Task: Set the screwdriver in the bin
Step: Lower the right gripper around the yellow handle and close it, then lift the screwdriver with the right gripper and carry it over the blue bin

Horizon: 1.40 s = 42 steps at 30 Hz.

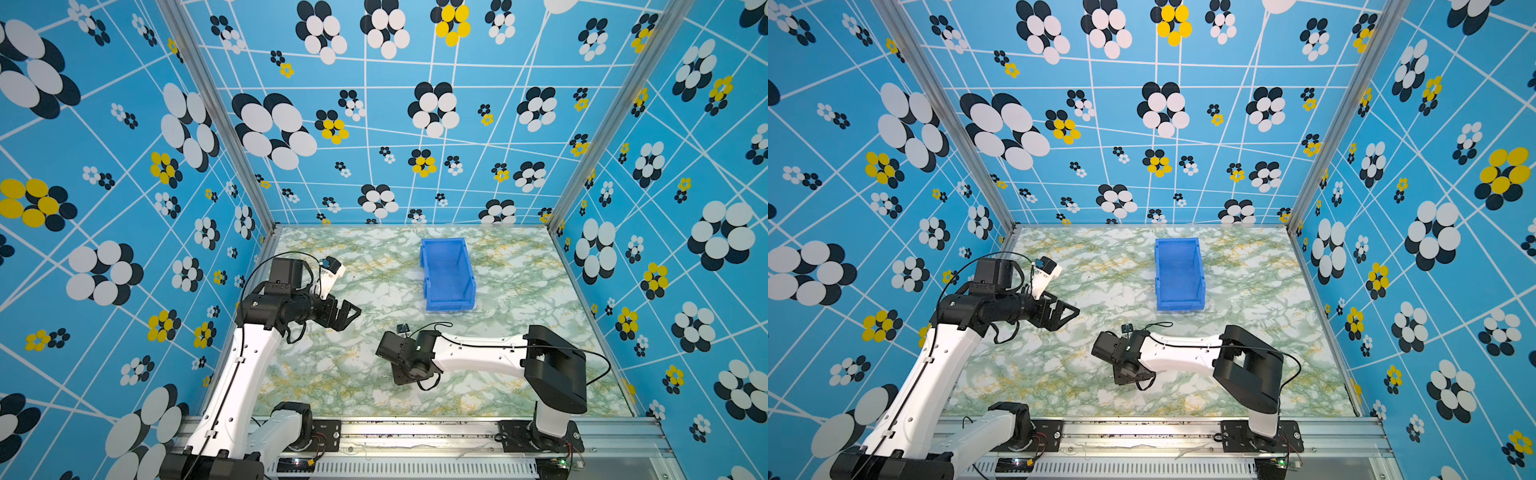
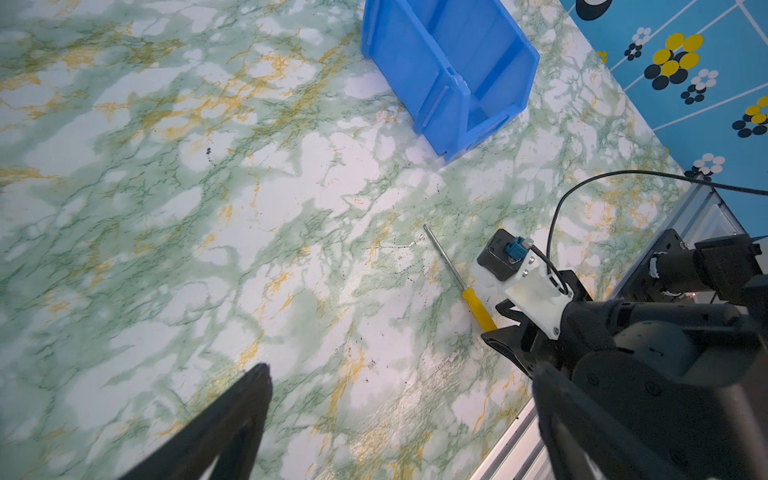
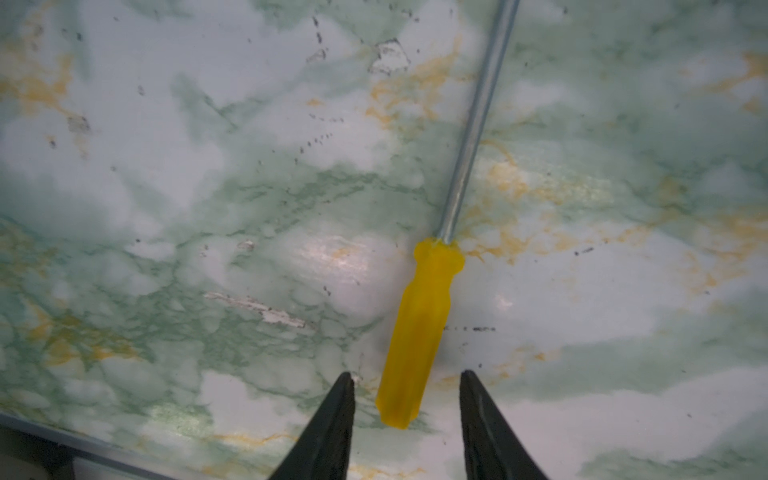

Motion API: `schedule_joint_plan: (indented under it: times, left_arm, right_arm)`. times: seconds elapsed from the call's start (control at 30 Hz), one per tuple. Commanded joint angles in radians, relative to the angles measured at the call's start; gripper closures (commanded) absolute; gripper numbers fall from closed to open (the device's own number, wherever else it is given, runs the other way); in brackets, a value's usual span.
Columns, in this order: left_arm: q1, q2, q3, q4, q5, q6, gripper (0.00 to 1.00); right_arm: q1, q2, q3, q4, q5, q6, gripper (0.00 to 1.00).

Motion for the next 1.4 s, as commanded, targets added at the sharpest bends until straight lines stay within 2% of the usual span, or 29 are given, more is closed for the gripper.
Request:
schedule_joint_plan:
  times: [0.0, 0.5, 0.87, 1.1, 1.37]
  left_arm:
    - [-0.005, -0.014, 0.014, -0.019, 0.025, -0.012, 0.01]
    - [-0.005, -0.016, 0.013, -0.028, 0.020, -0.007, 0.01]
    - [-0.005, -0.015, 0.012, -0.027, 0.026, -0.018, 0.01]
    - [-0.005, -0.006, 0.013, -0.034, 0.018, -0.007, 0.01]
    - [-0.007, -0.010, 0.009, -0.033, -0.010, 0.004, 0.01]
  right_arm:
    - [-0.009, 0.015, -0.008, -0.010, -0.016, -0.008, 0.60]
    - [-0.021, 0.048, -0.013, 0.010, -0.021, -0.021, 0.63]
    - [-0.023, 0.066, -0.016, 0.004, -0.022, -0.030, 0.73]
    - [-0.024, 0.062, -0.037, 0.026, -0.017, -0.036, 0.84]
    - [-0.027, -0.001, -0.037, 0.008, 0.015, -0.071, 0.88]
